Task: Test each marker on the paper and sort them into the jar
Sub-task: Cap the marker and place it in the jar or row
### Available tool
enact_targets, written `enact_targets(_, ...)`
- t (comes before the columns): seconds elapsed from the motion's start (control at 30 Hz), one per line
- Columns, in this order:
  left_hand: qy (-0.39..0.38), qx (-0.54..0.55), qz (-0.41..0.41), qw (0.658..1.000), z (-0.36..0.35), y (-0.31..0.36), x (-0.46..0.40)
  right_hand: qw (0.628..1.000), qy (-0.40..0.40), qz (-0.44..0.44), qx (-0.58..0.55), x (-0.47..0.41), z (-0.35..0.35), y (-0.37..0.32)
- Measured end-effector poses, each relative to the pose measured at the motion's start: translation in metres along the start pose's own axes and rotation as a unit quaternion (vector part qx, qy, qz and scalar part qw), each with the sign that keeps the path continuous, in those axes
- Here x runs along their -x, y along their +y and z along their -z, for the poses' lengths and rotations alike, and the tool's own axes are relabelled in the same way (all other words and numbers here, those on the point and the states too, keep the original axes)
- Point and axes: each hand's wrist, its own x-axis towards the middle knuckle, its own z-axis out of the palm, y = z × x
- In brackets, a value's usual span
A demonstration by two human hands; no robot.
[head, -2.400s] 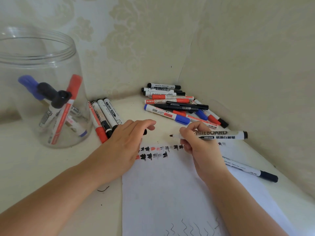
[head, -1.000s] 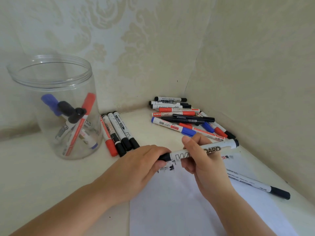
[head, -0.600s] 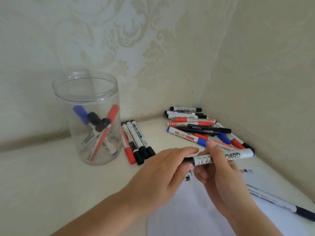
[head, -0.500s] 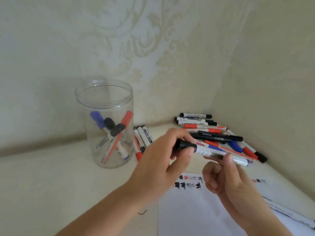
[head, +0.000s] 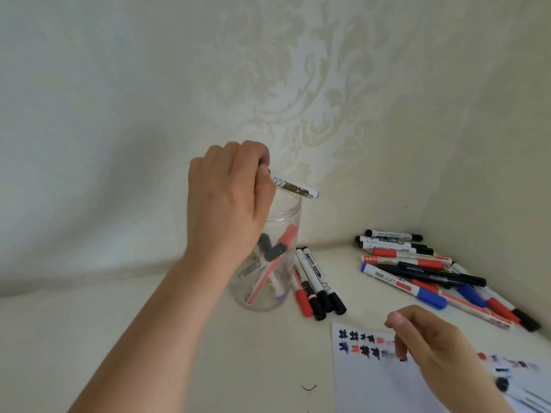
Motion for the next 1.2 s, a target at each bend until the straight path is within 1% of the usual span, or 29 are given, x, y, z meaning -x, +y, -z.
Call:
enact_targets(0.1, 0.076, -0.001, 0.008, 0.997, 0.009, -0.003, -0.005, 1.0, 0.019, 0.016, 0.008, 0.0, 0.001, 0.0)
enact_targets(0.13, 0.086, -0.004, 0.017, 0.996, 0.011, -0.005, -0.006, 0.999, 0.028, 0.016, 0.011, -0.001, 0.002, 0.001)
enact_targets(0.17, 0.078, -0.012, 0.021, 0.997, 0.011, -0.006, -0.007, 0.999, 0.034, 0.013, 0.016, -0.003, 0.002, 0.003)
enact_targets(0.23, 0.021, -0.045, 0.006, 0.999, 0.008, -0.008, -0.006, 0.999, 0.036, 0.005, 0.023, -0.004, 0.001, 0.006)
enact_targets(0.3, -0.075, -0.09, -0.028, 0.993, 0.0, -0.005, -0.002, 0.999, 0.029, -0.009, 0.027, -0.005, -0.002, 0.01)
enact_targets(0.37, -0.163, -0.116, -0.047, 0.979, -0.012, 0.001, 0.006, 0.999, 0.021, -0.02, 0.034, -0.007, -0.002, 0.015)
enact_targets(0.4, -0.192, -0.123, -0.046, 0.973, -0.017, 0.003, 0.011, 0.999, 0.019, -0.023, 0.039, -0.009, -0.002, 0.017)
enact_targets(0.47, -0.213, -0.131, -0.036, 0.968, -0.023, 0.005, 0.019, 0.998, 0.016, -0.024, 0.048, -0.011, -0.002, 0.022)
enact_targets(0.57, -0.18, -0.111, -0.036, 0.977, -0.025, 0.012, 0.025, 0.998, 0.023, -0.018, 0.057, -0.012, -0.001, 0.024)
enact_targets(0.67, -0.1, -0.09, -0.049, 0.99, -0.027, 0.025, 0.033, 0.997, 0.035, -0.005, 0.064, -0.009, 0.0, 0.02)
enact_targets(0.73, -0.065, -0.067, -0.053, 0.994, -0.03, 0.031, 0.038, 0.994, 0.053, 0.021, 0.088, -0.007, 0.003, 0.015)
enact_targets(0.8, -0.05, -0.024, -0.086, 0.995, -0.036, 0.039, 0.045, 0.985, 0.083, 0.055, 0.142, -0.005, 0.008, 0.01)
enact_targets(0.83, -0.06, 0.002, -0.115, 0.992, -0.04, 0.047, 0.05, 0.978, 0.103, 0.076, 0.167, -0.004, 0.01, 0.006)
enact_targets(0.87, -0.09, 0.037, -0.148, 0.984, -0.044, 0.058, 0.058, 0.97, 0.124, 0.1, 0.184, -0.003, 0.013, 0.002)
enact_targets(0.9, -0.142, 0.081, -0.177, 0.971, -0.05, 0.07, 0.069, 0.964, 0.142, 0.12, 0.192, -0.002, 0.016, -0.001)
enact_targets(0.93, -0.21, 0.123, -0.197, 0.95, -0.055, 0.082, 0.081, 0.96, 0.152, 0.131, 0.196, -0.002, 0.019, -0.004)
enact_targets(1.0, -0.349, 0.169, -0.201, 0.9, -0.066, 0.101, 0.105, 0.956, 0.155, 0.123, 0.217, -0.004, 0.027, -0.007)
enact_targets(1.03, -0.403, 0.171, -0.192, 0.878, -0.071, 0.106, 0.115, 0.955, 0.146, 0.107, 0.234, -0.004, 0.032, -0.006)
enact_targets(1.1, -0.468, 0.163, -0.18, 0.85, -0.079, 0.106, 0.131, 0.951, 0.107, 0.058, 0.285, -0.003, 0.046, -0.002)
enact_targets(1.17, -0.491, 0.162, -0.179, 0.837, -0.084, 0.103, 0.139, 0.936, 0.048, -0.005, 0.35, 0.003, 0.066, 0.007)
enact_targets(1.2, -0.49, 0.165, -0.178, 0.838, -0.085, 0.102, 0.141, 0.926, 0.021, -0.034, 0.375, 0.008, 0.077, 0.012)
